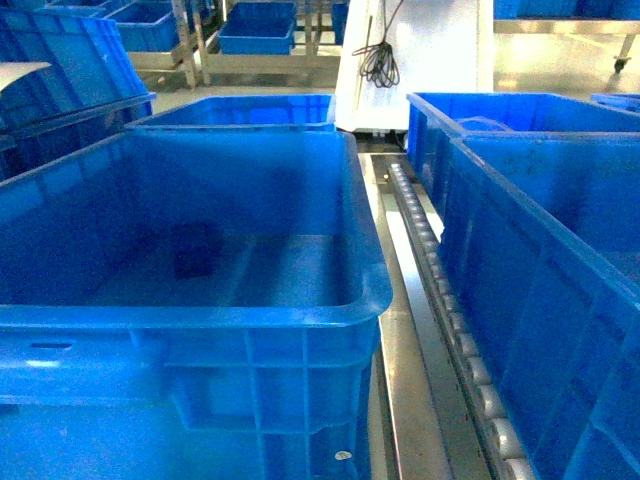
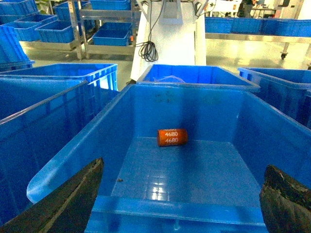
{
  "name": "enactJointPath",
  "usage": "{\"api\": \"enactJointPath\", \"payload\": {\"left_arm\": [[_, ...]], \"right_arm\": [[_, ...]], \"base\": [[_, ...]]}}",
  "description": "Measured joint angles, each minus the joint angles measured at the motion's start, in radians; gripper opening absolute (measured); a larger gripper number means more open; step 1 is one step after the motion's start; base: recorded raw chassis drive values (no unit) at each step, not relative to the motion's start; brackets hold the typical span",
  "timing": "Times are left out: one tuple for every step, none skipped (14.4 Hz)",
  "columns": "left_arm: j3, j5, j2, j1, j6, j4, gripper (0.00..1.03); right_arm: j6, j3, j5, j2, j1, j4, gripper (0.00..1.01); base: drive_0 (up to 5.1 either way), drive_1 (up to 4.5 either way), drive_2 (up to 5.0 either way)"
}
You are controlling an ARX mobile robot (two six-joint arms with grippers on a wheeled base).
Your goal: Sort blue parts and orange caps into right shelf containers
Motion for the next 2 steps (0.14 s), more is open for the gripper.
{"api": "enactJointPath", "payload": {"left_arm": [[0.000, 0.000, 0.000, 0.000, 0.000, 0.000, 0.98], [0.000, 0.000, 0.000, 0.000, 0.000, 0.000, 0.98]], "right_arm": [[0.000, 0.000, 0.000, 0.000, 0.000, 0.000, 0.98], [0.000, 0.000, 0.000, 0.000, 0.000, 0.000, 0.98]], "base": [[0.0, 0.00, 0.0], [0.0, 0.00, 0.0]]}}
